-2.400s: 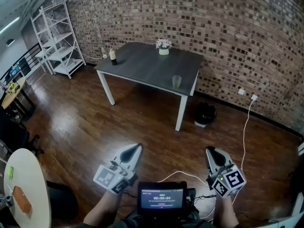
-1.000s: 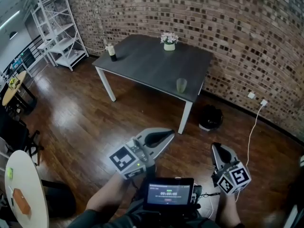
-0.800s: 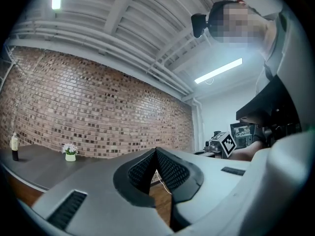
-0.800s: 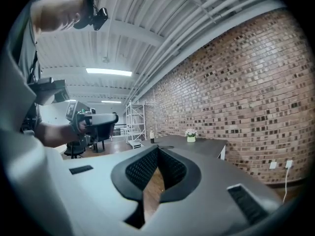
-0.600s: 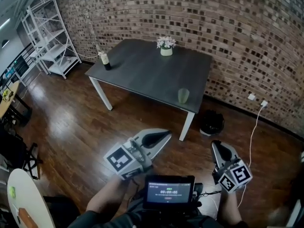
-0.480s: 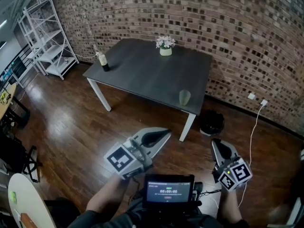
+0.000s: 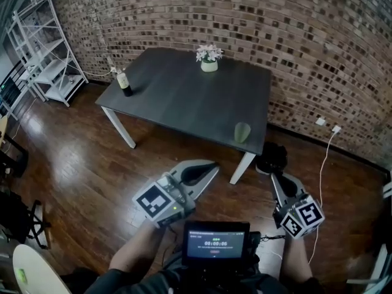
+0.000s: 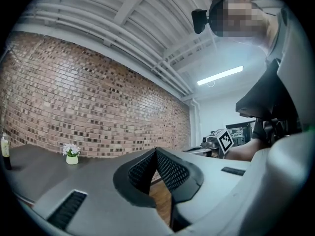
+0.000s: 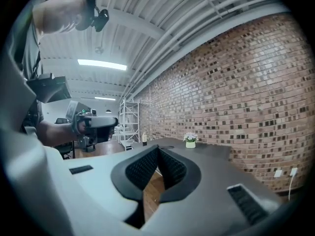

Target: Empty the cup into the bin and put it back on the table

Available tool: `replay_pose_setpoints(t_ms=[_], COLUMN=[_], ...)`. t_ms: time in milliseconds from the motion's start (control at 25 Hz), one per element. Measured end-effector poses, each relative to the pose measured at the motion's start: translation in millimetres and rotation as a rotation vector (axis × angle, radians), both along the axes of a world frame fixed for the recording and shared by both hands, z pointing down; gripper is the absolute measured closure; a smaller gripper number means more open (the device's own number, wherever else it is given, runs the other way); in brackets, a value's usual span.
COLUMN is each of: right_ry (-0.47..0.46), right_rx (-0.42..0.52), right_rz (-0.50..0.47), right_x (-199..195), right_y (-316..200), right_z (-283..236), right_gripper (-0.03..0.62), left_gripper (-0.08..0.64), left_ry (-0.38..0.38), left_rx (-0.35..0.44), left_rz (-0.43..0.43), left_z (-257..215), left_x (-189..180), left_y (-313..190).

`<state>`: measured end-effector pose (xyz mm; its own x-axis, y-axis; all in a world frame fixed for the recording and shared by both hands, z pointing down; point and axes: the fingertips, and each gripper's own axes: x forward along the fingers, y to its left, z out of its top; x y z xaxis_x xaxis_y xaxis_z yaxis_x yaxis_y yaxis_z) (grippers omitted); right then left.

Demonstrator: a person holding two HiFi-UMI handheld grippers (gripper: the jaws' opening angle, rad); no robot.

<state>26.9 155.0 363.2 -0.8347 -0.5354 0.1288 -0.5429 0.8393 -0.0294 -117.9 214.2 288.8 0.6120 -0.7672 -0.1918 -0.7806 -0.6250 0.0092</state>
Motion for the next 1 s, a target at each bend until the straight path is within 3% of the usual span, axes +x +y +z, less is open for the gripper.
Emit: replay_pose_setpoints(t_ms=[440,480,520,560,840,920,1000], right_ry=[0.028,0.028,0.030,0.032,0.037,0.033,0.033], right_rx=[0.006,0.005,0.001,-0.003,0.002,-0.010,-0.014], right_rz=[-0.023,-0.027,-0.034,-0.041,-0.133,-0.159,-0.181], right_x=[-25.4,-26.9,-28.2,-29.3,-40.8,-41.5,-42.4], right_y=[-50.7,-57.0,-63.4,-69.8,-109.9,-122.5,-136.3], right_z=[-3.6,-3.9,-3.4,-2.2,-0.5,2.9,6.4], right_gripper=[0.589,0.584,0.527,0.515,0.515,0.401,0.382], left_gripper=[0.569,0.569,0.569,0.569,0.569,0.569,0.569], left_ry=[0.025,0.026,0.026,0.025,0.010,0.018,0.019], left_rx=[-0.024,-0.025,-0.025,-0.026,-0.030,-0.042,-0.049], left_rz=[0.013,0.009,0.004,-0.001,-0.034,-0.043,-0.053], left_z=[9.3,9.9,10.1,9.9,1.4,3.1,4.7], left_x=[-17.5,-18.7,-19.4,-19.6,-18.6,-17.2,-15.0], left_y=[-47.3,-52.9,-58.8,-64.9,-116.3,-131.6,-147.0])
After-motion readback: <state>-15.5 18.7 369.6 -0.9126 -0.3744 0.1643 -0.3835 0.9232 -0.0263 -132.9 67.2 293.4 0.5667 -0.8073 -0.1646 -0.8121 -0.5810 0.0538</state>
